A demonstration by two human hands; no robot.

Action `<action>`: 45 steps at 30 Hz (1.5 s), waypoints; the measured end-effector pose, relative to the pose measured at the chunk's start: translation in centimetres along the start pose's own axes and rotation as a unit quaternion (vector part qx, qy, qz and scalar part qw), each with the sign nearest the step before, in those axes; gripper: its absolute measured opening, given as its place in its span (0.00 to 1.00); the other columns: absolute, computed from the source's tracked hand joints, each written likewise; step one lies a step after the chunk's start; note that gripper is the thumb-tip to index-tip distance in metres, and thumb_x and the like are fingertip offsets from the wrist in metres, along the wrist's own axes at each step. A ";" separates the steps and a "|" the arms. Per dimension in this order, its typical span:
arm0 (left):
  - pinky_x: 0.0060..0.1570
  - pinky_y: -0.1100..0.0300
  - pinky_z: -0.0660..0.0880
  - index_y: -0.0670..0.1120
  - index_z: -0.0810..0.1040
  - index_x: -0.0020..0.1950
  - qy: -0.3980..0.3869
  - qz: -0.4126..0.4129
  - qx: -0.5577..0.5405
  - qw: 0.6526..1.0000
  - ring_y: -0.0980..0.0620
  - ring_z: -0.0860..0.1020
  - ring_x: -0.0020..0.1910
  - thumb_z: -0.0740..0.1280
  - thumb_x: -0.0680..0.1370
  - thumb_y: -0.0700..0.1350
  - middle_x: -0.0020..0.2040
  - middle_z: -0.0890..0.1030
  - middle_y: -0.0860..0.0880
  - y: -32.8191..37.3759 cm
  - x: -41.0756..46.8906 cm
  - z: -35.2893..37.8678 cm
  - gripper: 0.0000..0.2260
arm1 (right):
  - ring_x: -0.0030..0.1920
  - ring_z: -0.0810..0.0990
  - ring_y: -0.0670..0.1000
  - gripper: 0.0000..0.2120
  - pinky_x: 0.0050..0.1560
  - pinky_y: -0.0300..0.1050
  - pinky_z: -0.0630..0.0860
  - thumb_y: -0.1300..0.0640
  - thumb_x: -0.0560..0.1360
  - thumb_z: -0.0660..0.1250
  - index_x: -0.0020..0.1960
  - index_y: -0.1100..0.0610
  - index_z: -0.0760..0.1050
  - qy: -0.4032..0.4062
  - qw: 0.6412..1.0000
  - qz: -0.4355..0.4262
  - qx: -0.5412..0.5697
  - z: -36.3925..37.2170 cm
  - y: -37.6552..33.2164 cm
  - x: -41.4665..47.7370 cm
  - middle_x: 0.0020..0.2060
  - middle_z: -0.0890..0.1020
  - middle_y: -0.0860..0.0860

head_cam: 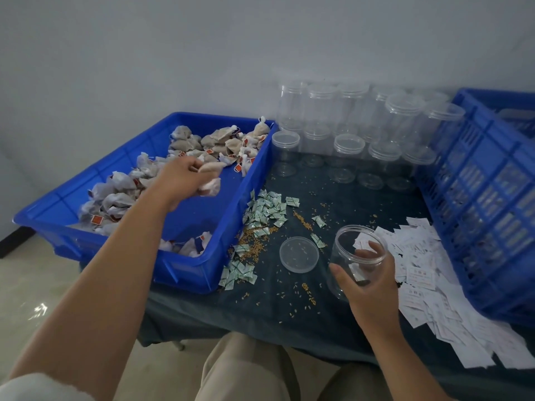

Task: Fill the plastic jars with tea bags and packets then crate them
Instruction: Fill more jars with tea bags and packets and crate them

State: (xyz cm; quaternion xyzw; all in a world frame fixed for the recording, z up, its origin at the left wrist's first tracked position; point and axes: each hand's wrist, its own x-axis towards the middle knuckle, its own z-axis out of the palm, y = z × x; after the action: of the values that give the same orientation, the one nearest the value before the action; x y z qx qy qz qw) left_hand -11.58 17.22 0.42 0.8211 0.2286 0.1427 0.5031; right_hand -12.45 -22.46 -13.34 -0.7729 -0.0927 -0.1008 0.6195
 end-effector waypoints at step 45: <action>0.37 0.56 0.74 0.57 0.79 0.53 -0.225 -0.042 0.384 0.895 0.50 0.81 0.38 0.71 0.78 0.49 0.44 0.85 0.48 -4.6 -3.0 -0.2 0.05 | 0.58 0.83 0.38 0.41 0.54 0.33 0.78 0.29 0.61 0.78 0.69 0.35 0.68 -0.065 0.997 -0.029 -0.017 0.1 -0.1 -0.3 0.60 0.82 0.35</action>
State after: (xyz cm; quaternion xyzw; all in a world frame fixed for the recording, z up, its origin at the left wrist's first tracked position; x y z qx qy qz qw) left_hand -15.29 17.57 -3.60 0.9501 0.1812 -0.1658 0.1924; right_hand -12.82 -22.37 -13.31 -0.7852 -0.1532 -0.0699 0.5959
